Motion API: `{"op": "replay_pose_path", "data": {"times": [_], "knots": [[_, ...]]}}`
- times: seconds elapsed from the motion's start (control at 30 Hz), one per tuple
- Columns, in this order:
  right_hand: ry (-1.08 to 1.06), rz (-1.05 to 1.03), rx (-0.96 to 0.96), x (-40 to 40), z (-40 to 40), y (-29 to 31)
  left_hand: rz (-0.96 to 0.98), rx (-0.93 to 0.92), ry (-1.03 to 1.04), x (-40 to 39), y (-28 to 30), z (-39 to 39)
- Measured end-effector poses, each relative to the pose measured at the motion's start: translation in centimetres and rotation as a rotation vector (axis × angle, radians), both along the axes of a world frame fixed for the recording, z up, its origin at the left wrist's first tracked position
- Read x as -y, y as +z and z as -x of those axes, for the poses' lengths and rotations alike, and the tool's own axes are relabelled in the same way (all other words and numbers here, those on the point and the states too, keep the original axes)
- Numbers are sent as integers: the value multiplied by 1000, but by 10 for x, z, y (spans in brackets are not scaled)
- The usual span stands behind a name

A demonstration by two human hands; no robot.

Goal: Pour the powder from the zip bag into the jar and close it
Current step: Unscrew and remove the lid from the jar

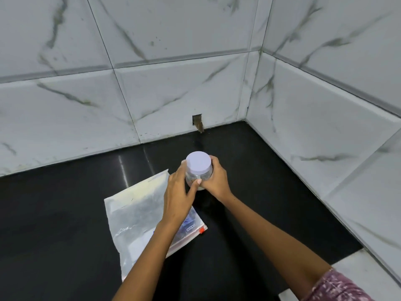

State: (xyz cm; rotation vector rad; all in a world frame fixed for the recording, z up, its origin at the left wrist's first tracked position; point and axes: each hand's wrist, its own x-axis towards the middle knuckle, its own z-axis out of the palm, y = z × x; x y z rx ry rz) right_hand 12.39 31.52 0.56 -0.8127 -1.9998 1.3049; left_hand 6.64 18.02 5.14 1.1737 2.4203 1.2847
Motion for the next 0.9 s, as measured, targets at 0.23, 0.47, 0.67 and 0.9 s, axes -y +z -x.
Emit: {"op": "replay_pose_path", "data": {"times": [0.23,0.47,0.67,0.9], "knots": [[229,-47,13,-13,-49,0,352,-128,-368,-17,16,21],[276,112,48,-14,-67,-9,473,-329,-495,-37,36,16],[256,141,20,-12,-64,-17,531,-386,-623,-51,45,11],[204,96,-42,-5,-63,-20,613,-633,-395,-48,33,-11]]}}
